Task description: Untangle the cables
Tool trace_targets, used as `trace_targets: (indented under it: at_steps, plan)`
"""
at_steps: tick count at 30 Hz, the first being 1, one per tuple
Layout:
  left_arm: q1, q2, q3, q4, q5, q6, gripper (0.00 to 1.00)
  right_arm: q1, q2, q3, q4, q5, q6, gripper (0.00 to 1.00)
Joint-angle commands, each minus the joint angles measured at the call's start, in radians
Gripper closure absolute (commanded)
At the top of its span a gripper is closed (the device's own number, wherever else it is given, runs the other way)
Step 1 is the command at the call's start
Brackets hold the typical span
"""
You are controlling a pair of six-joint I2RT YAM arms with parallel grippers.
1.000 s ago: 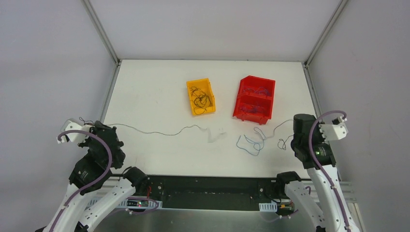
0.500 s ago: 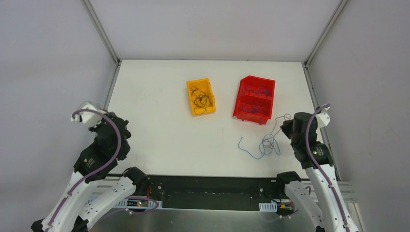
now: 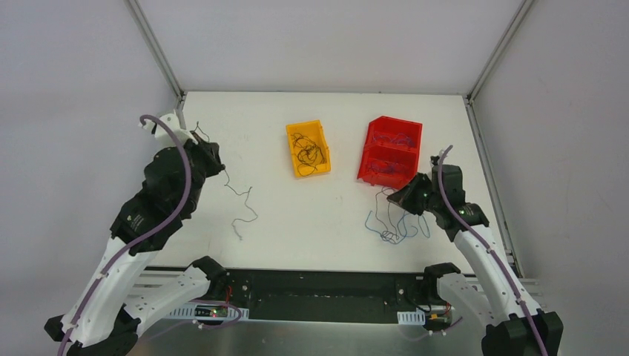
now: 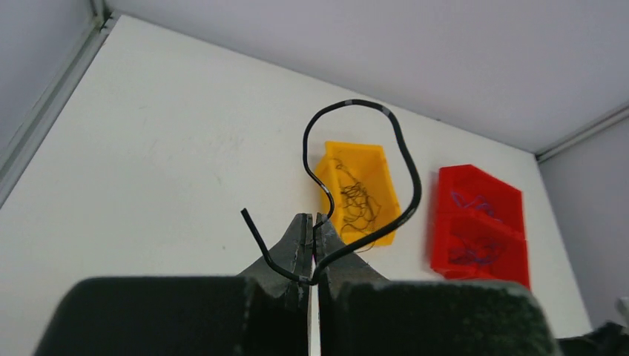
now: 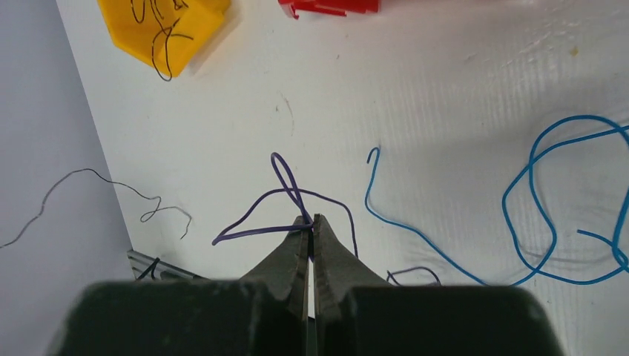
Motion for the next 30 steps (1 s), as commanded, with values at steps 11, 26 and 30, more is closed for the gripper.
trace_targets:
  at_steps: [11, 26, 30]
  plan:
    - [0.007, 0.108, 0.257, 0.134, 0.304, 0.066, 1.00, 0.023, 0.005, -0.014, 0.100, -0.082, -0.032, 1.00]
    - [0.007, 0.247, 0.263, 0.261, 0.403, 0.037, 1.00, 0.022, 0.137, 0.338, 0.187, 0.054, -0.044, 1.00]
    - [0.007, 0.246, 0.247, 0.268, 0.409, 0.033, 1.00, 0.008, 0.254, 0.437, 0.259, 0.072, -0.060, 1.00]
